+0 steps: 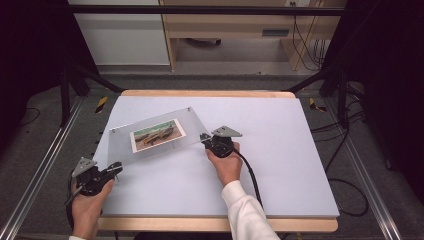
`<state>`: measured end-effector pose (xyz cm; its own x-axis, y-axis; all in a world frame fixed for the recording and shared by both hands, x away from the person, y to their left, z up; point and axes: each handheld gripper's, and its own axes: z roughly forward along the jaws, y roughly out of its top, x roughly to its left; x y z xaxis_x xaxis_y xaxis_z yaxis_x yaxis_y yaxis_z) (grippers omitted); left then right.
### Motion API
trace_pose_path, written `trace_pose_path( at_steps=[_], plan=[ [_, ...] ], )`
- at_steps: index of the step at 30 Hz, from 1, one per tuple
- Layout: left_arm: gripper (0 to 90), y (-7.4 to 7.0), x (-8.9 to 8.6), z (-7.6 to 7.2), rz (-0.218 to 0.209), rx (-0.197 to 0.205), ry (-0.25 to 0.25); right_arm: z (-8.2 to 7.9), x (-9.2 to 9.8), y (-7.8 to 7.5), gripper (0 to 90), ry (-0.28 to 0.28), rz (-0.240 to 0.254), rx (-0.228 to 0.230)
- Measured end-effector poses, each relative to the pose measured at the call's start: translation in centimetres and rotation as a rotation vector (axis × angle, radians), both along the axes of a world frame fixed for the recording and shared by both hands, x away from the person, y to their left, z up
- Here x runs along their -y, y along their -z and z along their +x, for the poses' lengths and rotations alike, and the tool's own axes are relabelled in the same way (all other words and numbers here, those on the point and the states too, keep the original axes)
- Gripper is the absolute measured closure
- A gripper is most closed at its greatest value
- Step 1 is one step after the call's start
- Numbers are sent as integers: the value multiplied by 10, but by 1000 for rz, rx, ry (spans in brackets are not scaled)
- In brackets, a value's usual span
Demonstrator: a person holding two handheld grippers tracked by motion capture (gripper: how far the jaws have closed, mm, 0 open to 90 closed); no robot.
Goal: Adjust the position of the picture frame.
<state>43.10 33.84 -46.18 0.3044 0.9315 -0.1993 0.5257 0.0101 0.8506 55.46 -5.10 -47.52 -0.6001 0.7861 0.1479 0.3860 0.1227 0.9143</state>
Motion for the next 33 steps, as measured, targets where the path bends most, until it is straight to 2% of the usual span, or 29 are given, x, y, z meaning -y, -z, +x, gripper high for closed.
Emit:
trace_pose_path(
  at_steps=[5, 7, 13, 18, 24, 33],
  plan=[
    [840, -2, 1, -1, 9, 13, -2, -1, 0, -3, 850, -1, -11, 6],
    [841, -4, 2, -1, 31, 25, 2, -2, -1, -4, 852, 3, -18, 13],
    [842, -14, 6, -4, 5, 71, 10, -5, 5, -17, 853, 8, -18, 48],
    [839, -21, 12, -5, 0, 81, 29, -11, 16, -26, 853, 9, -43, 58],
    [838, -32, 35, 3, 3, 111, 80, -22, 39, -36, 853, 46, -44, 69],
    [836, -42, 77, 25, 9, 135, 183, -48, 91, -47, 853, 140, -45, 91]
  ],
)
